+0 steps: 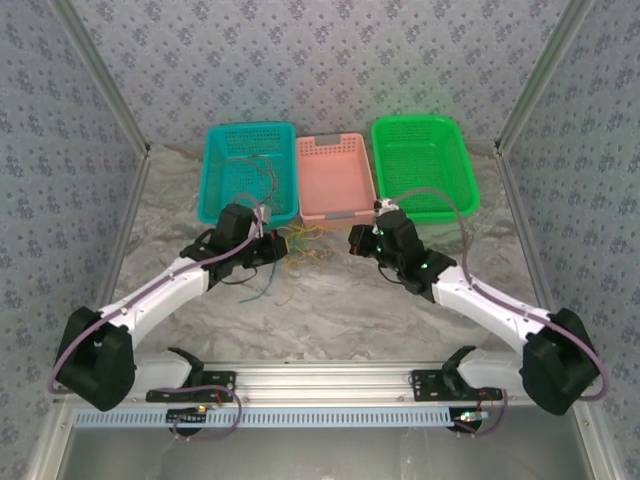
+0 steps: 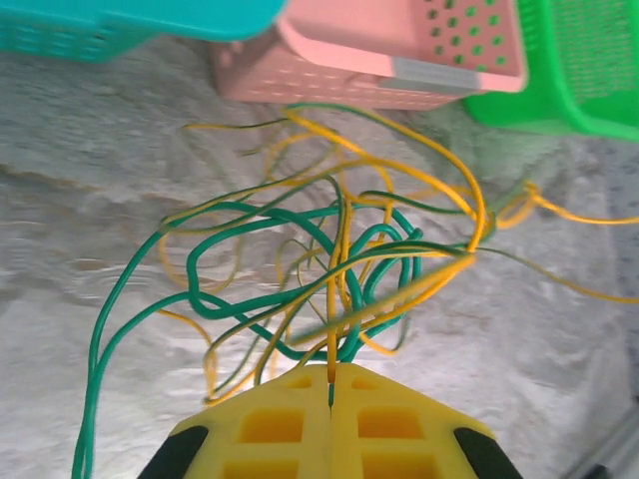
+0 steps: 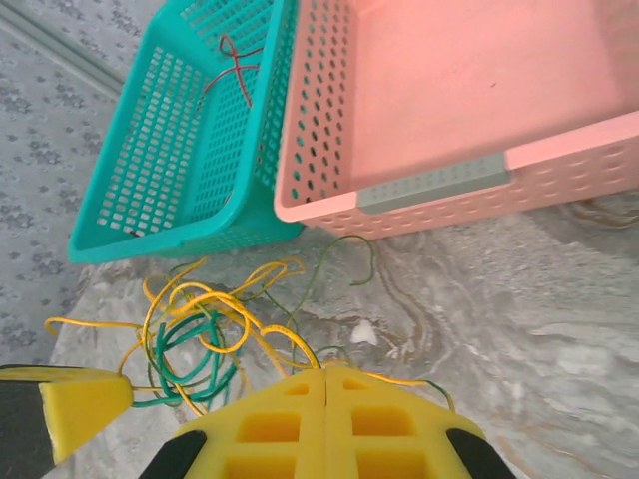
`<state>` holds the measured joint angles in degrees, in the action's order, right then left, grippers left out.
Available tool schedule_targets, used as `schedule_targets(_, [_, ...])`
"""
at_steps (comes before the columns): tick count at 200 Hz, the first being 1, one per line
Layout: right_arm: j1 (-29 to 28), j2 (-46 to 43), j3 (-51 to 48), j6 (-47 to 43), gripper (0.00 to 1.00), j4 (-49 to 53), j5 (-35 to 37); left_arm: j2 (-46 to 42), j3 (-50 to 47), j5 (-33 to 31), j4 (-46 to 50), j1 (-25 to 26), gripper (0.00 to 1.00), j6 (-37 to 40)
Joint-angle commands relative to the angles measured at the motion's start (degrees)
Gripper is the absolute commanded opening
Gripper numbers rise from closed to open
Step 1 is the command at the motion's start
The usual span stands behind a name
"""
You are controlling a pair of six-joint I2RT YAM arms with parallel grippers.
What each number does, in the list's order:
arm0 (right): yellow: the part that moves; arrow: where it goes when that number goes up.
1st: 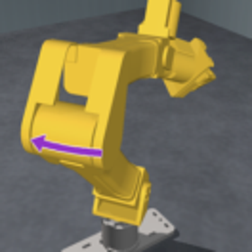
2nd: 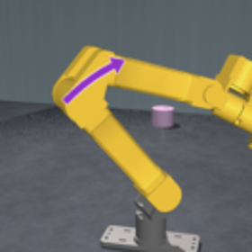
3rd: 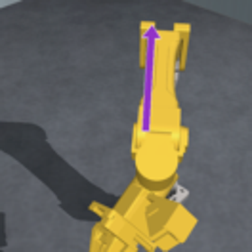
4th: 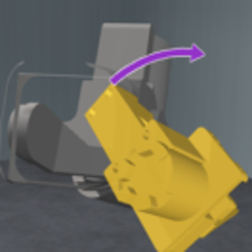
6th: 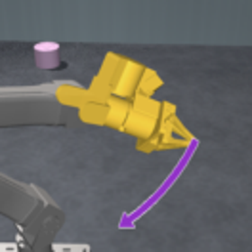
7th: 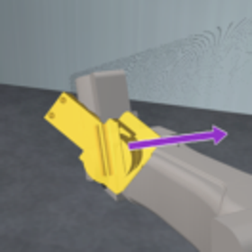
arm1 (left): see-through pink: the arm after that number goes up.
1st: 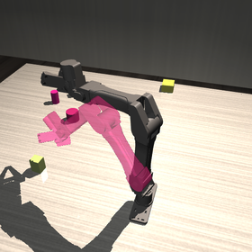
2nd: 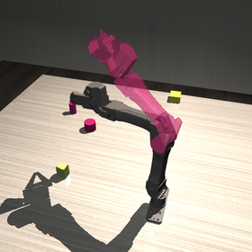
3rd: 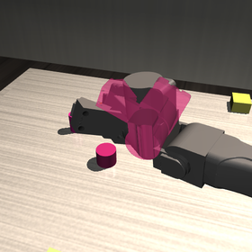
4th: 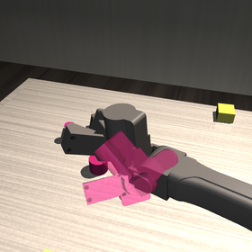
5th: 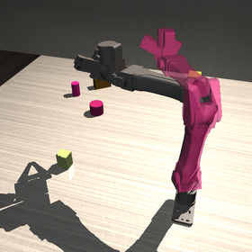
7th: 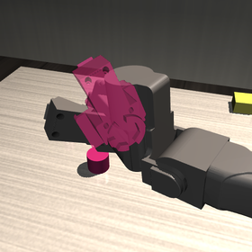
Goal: Untangle the cables
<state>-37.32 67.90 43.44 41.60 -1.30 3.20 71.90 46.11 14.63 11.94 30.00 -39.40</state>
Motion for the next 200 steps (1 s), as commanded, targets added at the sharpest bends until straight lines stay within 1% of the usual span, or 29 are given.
schedule_targets(1, [2.73, -5.88, -1.1, -1.79, 0.0, 4.36, 4.19, -0.13, 2.97, -8.54, 7.35, -0.16, 0.0, 4.01])
schedule_targets(46, [10.34, -15.75, -0.69, -3.24, 0.0, 11.78, 3.95, 1.5, 3.26, -17.65, 11.95, -0.13, 0.0, 4.51])
schedule_targets(71, [12.82, -19.6, 0.93, -4.35, 0.0, 16.28, 4.3, 2.32, 3.07, -21.38, 13.33, -0.18, 0.0, 4.68])
schedule_targets(97, [15.0, -22.78, 2.58, -4.91, 0.0, 19.67, 4.67, 2.96, 3.2, -23.16, 13.68, -0.13, 0.0, 5.62])
schedule_targets(117, [17.12, -24.58, 4.49, -5.05, 0.0, 21.01, 3.61, 3.72, 3.53, -24.69, 14.25, -0.14, 0.0, 6.33])
schedule_targets(150, [18.79, -25.13, 9.6, -5.04, 0.0, 23.43, 2.38, 4.9, 3.29, -25.64, 14.33, -0.12, 0.0, 6.73])
schedule_targets(162, [19.05, -25.27, 11.28, -5.11, 0.0, 24.2, 2.26, 5.28, 3.05, -26.43, 14.4, -0.14, 0.0, 6.76])
schedule_targets(165, [19.11, -25.35, 11.7, -6.71, 0.0, 24.31, 2.27, 5.3, 2.96, -26.68, 14.42, -0.12, 0.0, 6.77])
schedule_targets(171, [19.35, -25.5, 12.59, -7.1, 0.0, 24.86, 2.25, 5.44, 2.74, -27.09, 14.42, -0.17, 0.0, 6.71])
schedule_targets(200, [21.13, -26.24, 16.41, -7.43, 0.0, 26.95, 1.56, 5.88, 2.01, -30.13, 15.28, -0.16, 0.0, 6.9])
